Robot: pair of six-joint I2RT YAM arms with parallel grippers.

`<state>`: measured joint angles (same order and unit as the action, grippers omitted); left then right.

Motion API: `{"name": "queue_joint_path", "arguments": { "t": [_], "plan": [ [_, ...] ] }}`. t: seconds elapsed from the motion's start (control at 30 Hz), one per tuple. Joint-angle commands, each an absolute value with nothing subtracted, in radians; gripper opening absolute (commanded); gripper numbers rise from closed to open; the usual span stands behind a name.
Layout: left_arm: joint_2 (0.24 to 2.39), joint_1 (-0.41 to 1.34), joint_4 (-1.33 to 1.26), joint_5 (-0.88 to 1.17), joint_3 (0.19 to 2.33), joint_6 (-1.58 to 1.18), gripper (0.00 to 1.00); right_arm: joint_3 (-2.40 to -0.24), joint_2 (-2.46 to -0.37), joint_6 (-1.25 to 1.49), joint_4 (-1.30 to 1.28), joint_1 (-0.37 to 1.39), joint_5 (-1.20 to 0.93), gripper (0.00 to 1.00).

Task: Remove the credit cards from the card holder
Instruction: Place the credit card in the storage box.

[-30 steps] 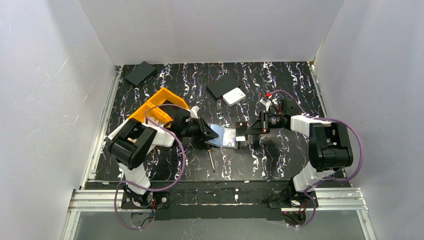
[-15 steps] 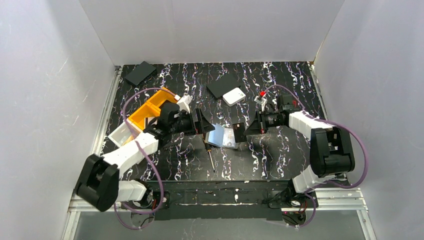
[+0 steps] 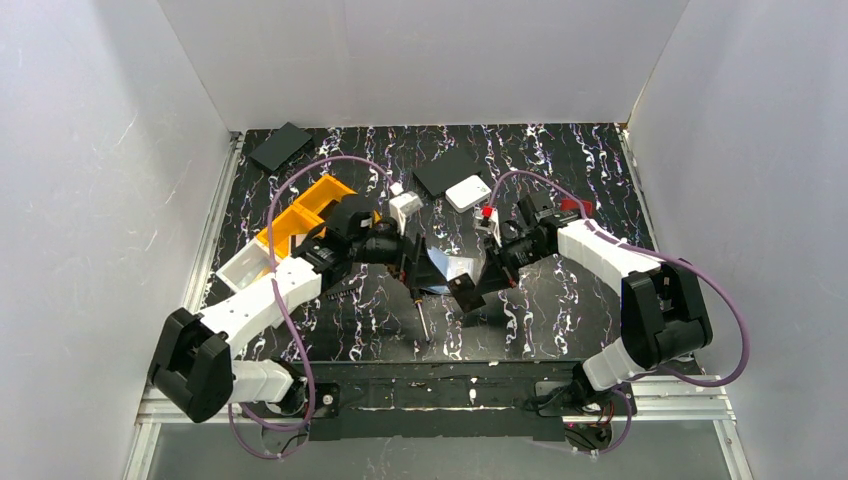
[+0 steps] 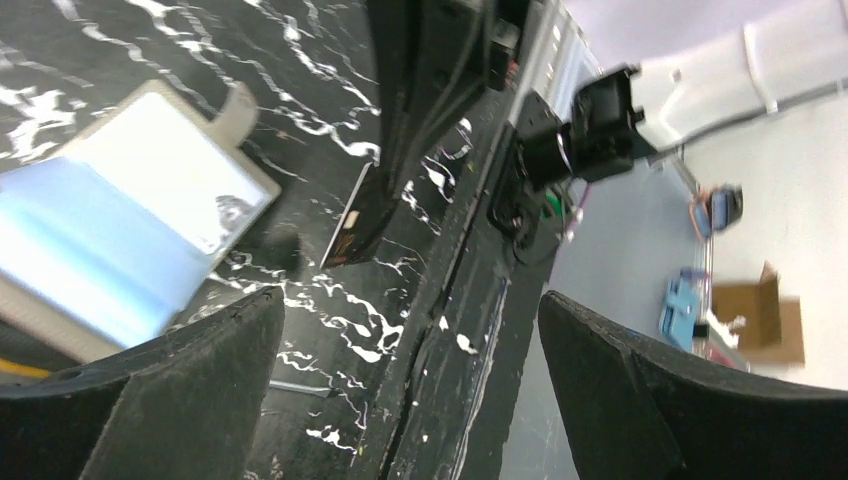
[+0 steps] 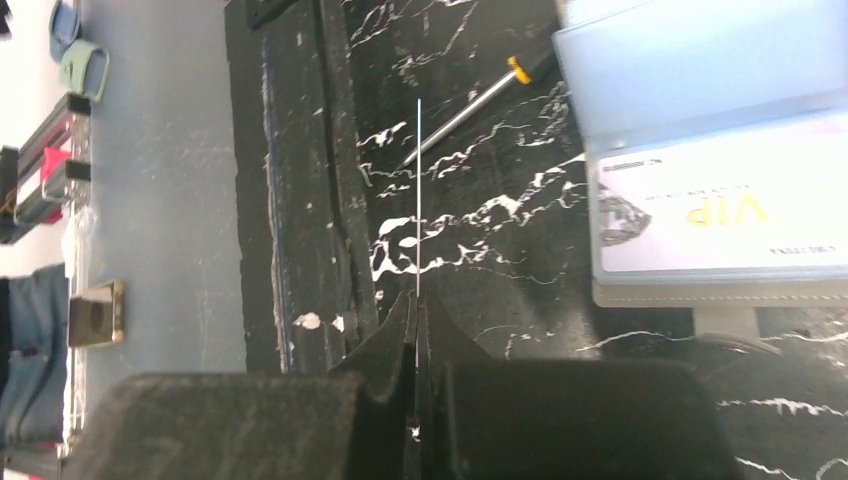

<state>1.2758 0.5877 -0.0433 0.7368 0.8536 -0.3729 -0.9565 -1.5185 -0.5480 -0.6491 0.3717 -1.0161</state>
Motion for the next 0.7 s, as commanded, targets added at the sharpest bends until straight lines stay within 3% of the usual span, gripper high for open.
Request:
{"name": "queue_joint_path", "arguments": {
  "t": [0.0,0.17,0.33,0.5,0.6,0.67],
  "plan": [
    [1.307,0.648,-0.01,0.822,0.886,-0.228,0.97,-1.015,-1.512,-0.733,-0.808,0.403,-1.062,0.01],
    [1.394,0.701,-0.038,0.832,0.917,-0.23,0.9,-1.028,-1.521,-0.793,-0.863,0.412,-1.086,0.01],
    [1.5,0.734,-0.045,0.866,0.96,-0.253,0.72,-1.036,-1.523,-0.83,-0.896,0.416,-1.099,0.01],
    [1.553,0.762,-0.053,0.879,0.98,-0.261,0.63,-1.037,-1.526,-0.841,-0.909,0.416,-1.106,0.01],
    [1.567,0.769,-0.057,0.891,0.987,-0.267,0.52,-1.041,-1.531,-0.851,-0.92,0.416,-1.113,0.01],
    [1.581,0.772,-0.058,0.905,0.991,-0.275,0.35,-1.044,-1.534,-0.858,-0.929,0.416,-1.116,0.01]
  ]
}}
